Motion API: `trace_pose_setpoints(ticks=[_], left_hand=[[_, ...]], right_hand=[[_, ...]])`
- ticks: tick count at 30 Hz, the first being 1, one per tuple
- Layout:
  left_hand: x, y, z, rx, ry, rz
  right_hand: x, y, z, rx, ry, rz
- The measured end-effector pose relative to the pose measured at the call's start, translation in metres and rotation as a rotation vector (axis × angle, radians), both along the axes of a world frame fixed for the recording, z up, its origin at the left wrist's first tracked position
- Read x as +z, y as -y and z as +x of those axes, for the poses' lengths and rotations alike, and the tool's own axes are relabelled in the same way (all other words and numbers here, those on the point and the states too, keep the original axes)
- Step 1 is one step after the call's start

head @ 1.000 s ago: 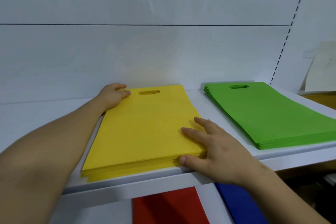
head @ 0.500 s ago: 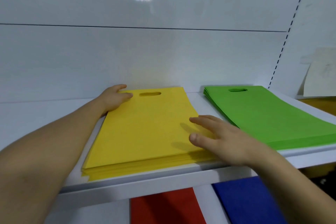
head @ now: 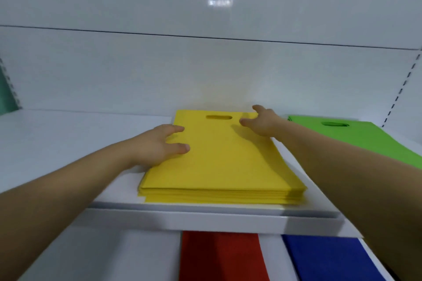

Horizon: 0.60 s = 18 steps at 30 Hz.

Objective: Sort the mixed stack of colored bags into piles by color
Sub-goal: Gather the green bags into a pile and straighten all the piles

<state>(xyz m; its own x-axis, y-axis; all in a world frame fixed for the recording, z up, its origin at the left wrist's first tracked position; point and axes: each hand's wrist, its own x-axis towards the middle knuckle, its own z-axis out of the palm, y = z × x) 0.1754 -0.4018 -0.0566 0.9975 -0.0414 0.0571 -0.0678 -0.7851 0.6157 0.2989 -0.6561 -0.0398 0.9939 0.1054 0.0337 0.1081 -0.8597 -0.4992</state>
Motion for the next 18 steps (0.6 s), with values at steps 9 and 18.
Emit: trace_pose_setpoints(ticks=[9,18], left_hand=[[-0.001,0.013,-0.033,-0.013,-0.015,0.064],[0.000,0.032,-0.068,-0.171,-0.131,0.451]], right_hand=[[-0.011,-0.024,0.011,0.008,-0.046,-0.182],[-0.012,-0.019,0.024,-0.002,0.021,-0.222]])
